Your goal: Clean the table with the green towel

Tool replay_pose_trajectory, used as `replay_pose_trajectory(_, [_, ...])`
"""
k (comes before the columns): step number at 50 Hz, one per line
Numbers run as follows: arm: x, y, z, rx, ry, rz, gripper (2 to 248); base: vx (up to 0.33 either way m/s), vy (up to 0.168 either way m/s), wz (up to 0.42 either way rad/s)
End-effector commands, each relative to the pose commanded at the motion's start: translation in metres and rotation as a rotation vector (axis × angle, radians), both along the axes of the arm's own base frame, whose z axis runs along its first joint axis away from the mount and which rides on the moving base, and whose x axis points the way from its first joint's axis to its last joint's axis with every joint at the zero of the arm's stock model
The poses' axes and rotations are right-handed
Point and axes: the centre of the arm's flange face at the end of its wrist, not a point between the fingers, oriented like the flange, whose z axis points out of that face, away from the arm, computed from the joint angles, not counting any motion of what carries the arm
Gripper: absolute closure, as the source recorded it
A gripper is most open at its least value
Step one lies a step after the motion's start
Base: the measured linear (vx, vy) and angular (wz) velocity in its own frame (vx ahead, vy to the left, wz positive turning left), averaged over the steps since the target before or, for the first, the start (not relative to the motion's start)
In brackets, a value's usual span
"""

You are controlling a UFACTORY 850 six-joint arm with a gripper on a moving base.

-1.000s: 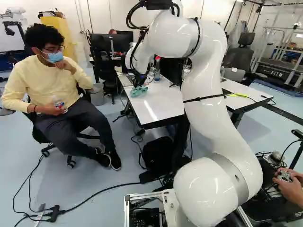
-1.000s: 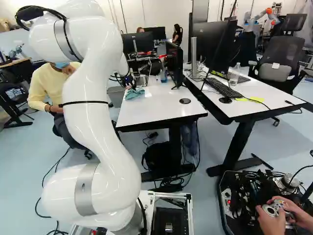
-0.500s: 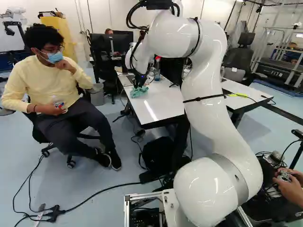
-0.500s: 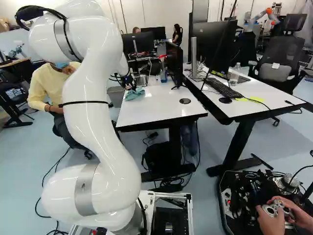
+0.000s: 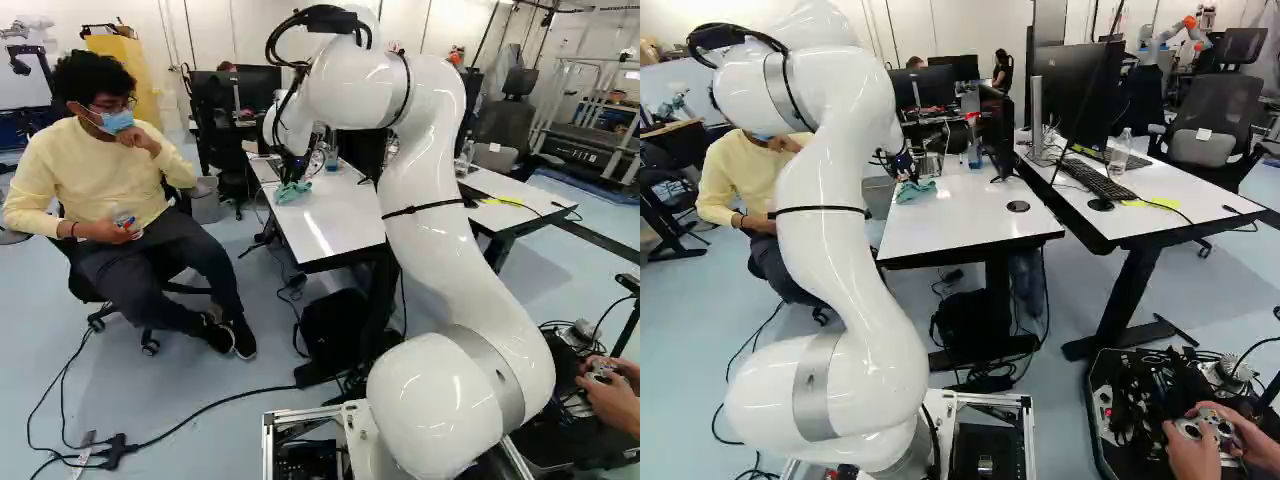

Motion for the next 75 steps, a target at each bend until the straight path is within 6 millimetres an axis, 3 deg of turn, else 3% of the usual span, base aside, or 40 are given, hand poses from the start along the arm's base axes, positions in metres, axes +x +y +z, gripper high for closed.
replay_pose_trajectory(16, [0.025,-0.001,-0.003,0.006,-0.028,-0.009,209,0.000,0.000,0.000])
replay_pose_trajectory(27, [0.027,-0.002,-0.003,0.007,-0.030,-0.011,209,0.000,0.000,0.000])
replay_pose_trajectory(75, [-0.052,0.011,0.005,-0.012,0.048,0.033,209,0.000,0.000,0.000])
